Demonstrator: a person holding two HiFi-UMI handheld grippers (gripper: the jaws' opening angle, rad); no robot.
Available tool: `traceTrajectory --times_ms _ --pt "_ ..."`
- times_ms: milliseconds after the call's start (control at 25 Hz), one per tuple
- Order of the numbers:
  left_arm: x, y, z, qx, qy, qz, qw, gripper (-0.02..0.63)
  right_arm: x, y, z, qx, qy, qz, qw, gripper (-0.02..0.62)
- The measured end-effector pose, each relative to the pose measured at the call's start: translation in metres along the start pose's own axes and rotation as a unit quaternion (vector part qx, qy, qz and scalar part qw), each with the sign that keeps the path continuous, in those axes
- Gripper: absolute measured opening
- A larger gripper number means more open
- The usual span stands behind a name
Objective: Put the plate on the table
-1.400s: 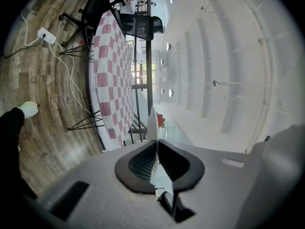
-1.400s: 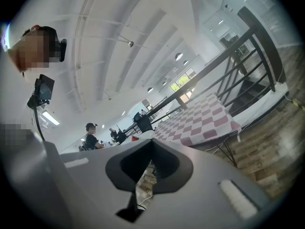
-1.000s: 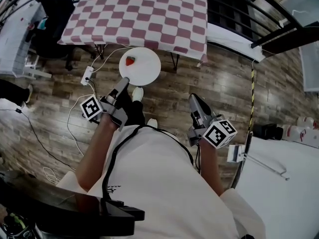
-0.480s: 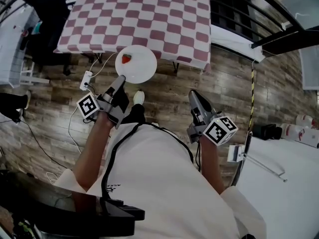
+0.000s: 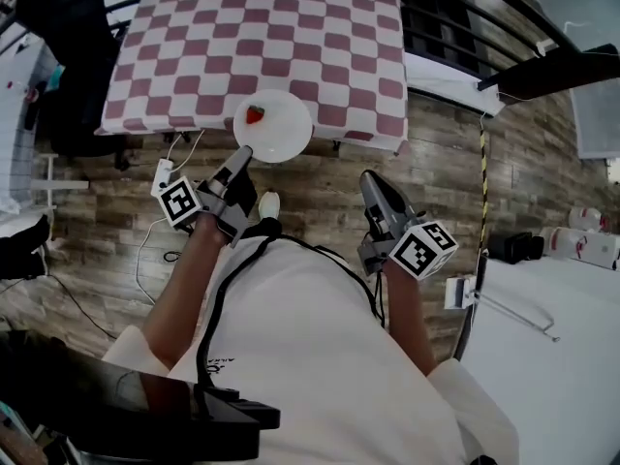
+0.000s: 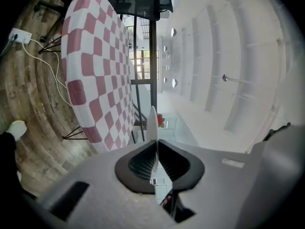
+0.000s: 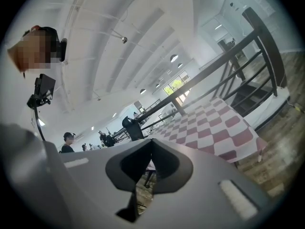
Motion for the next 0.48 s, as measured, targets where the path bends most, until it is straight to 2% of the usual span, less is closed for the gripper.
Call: traceTrajectory --times_ms 480 --pt "0.063 -0.022 0.054 0.013 -0.065 -0.004 0.9978 0.023 0.015 0.008 0.06 -0.041 0.017 0.012 0.999 0.009"
Point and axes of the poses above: the fingertips, and each gripper's own axes: z forward along the fingers, y to its right, x out of its top, the point moved 5 cm from there along -z, backward along the fingers, and after that the axes turned 4 degrees about -z, right-handed, at the moved point
